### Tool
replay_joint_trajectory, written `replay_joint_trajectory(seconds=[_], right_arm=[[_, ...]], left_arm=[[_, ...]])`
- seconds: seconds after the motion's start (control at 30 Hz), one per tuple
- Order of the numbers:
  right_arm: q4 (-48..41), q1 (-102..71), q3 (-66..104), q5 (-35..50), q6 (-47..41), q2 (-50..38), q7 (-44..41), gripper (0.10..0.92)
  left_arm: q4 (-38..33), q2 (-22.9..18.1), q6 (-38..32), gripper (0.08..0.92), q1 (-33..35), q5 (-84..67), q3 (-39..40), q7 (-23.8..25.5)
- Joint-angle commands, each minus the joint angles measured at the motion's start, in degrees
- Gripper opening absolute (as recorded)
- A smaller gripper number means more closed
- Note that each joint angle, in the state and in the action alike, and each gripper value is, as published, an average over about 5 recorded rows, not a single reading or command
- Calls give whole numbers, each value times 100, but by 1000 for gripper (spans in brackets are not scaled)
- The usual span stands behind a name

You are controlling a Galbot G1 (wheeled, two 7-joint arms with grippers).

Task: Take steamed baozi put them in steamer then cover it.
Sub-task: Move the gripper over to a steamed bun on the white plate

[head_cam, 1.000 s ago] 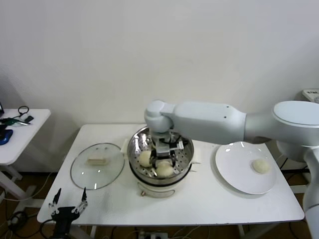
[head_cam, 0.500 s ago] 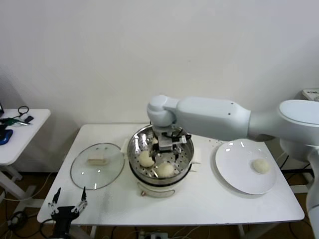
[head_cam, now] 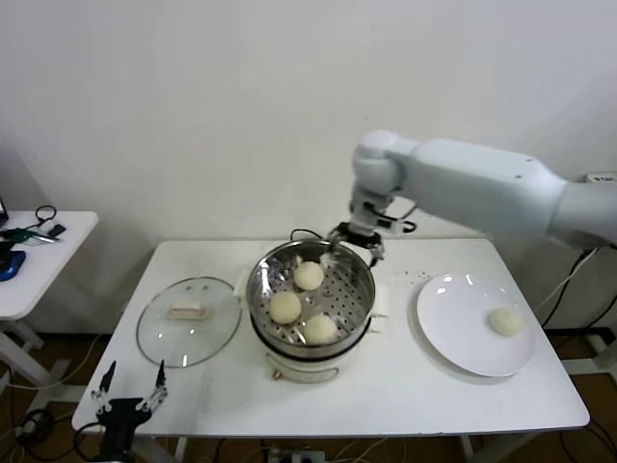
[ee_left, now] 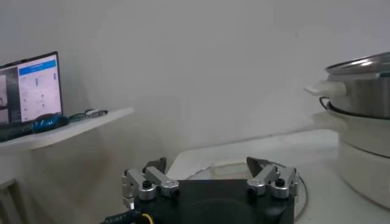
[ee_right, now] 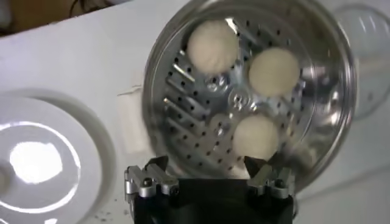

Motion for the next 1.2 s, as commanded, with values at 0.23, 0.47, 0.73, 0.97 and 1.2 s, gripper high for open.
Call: replay_joint_trajectory(seconds=[0.23, 0.47, 0.73, 0.97, 1.2], right_arm=[[-604, -1505, 895, 571, -1982, -2654, 242, 823], [-1682, -2900, 2383, -126, -1728, -2741, 42, 823], [-2346, -3800, 3354, -1003, -1389, -2482, -77, 823], [-2981, -3966, 3605, -1626, -1136, -2082, 14, 823], [-3371, -4127, 3845, -1923, -1082, -1789, 127, 823]], left_arm=[[-145, -26, 38, 823, 45, 128, 63, 17], [-130, -40, 81, 823, 28, 225, 75, 19], [-96, -72, 79, 823, 62, 284, 71, 15], [-78, -82, 70, 823, 130, 297, 52, 9], [-80, -123, 114, 823, 161, 201, 94, 12]])
